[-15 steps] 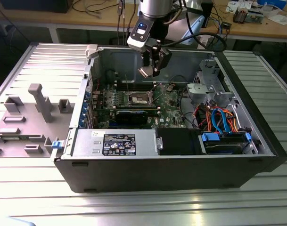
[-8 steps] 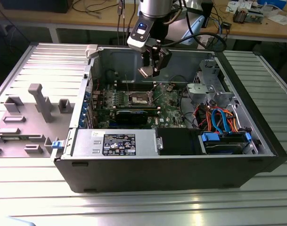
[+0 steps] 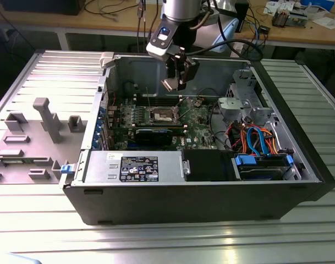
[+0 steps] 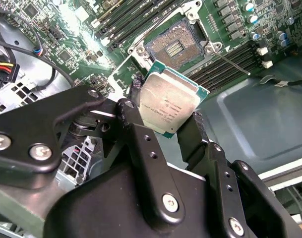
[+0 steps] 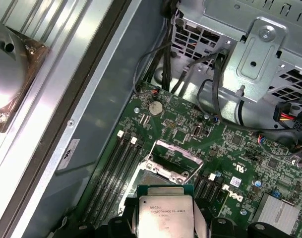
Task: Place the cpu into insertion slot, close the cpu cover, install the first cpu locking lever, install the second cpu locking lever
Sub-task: 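Place the cpu into insertion slot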
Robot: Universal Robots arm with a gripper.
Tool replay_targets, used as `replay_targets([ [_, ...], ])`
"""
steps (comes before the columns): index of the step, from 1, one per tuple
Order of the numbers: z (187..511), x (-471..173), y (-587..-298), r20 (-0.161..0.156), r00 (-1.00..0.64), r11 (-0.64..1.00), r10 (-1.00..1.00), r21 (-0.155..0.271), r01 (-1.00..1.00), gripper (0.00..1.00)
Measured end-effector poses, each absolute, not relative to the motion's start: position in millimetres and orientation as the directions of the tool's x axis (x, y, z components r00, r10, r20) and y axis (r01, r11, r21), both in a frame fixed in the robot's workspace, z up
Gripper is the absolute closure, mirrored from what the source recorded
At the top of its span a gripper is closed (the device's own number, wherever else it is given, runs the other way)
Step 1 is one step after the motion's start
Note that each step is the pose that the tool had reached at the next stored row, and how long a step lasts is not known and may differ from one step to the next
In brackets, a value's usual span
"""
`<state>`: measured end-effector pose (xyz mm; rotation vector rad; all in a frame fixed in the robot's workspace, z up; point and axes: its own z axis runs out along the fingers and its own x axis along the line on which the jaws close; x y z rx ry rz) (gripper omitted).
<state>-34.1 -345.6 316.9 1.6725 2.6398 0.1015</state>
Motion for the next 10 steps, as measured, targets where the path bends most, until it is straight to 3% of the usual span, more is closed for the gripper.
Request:
replay_targets([
  [10,303,-35,-346,0.022,-0.282,0.280,0.959,0.059,0.958,0.46],
])
